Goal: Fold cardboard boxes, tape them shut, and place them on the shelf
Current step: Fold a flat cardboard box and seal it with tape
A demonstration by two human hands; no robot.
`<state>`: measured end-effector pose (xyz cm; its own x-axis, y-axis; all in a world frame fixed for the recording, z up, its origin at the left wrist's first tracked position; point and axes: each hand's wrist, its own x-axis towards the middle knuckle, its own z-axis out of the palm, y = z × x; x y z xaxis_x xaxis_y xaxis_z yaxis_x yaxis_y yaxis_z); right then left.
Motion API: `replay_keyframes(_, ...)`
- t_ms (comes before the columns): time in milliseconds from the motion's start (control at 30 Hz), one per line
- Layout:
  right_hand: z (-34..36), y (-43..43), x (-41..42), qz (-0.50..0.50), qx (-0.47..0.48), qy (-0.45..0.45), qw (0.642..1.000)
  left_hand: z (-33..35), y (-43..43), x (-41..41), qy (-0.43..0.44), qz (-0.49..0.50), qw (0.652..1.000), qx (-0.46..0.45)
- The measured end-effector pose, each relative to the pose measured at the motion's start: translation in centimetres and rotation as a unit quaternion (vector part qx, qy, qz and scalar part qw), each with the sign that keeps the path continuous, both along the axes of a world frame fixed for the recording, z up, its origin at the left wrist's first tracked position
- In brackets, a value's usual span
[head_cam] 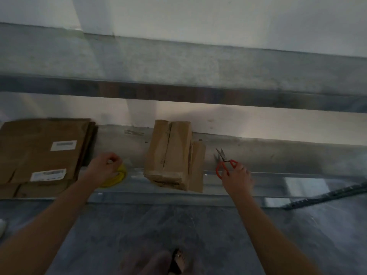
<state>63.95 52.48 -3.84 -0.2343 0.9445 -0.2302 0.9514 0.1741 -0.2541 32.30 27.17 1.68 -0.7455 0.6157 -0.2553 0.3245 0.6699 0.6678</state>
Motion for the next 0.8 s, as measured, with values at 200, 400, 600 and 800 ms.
replay_keyframes(200,-2.1,3.4,-2.1,0.019,-0.028,0.056,0.998,-0.2,-0.3,0.7,0.005,0.01,0.999,-0.039)
replay_keyframes(400,-1.8,3.3,-2.1,0.097,-0.047,-0.046,0.993,0.5,-0.4,0.5,0.019,-0.005,1.0,-0.013)
replay_keyframes(600,0.2,-1.0,-1.6,0.156,0.055,0.039,0.985,1.0,-1.4,-1.2,0.041,-0.073,0.996,0.011)
replay_keyframes(800,7.6,-7.7,-7.3,0.225,0.141,0.076,0.961,2.4,-2.6,-3.9,0.038,-0.118,0.991,0.045)
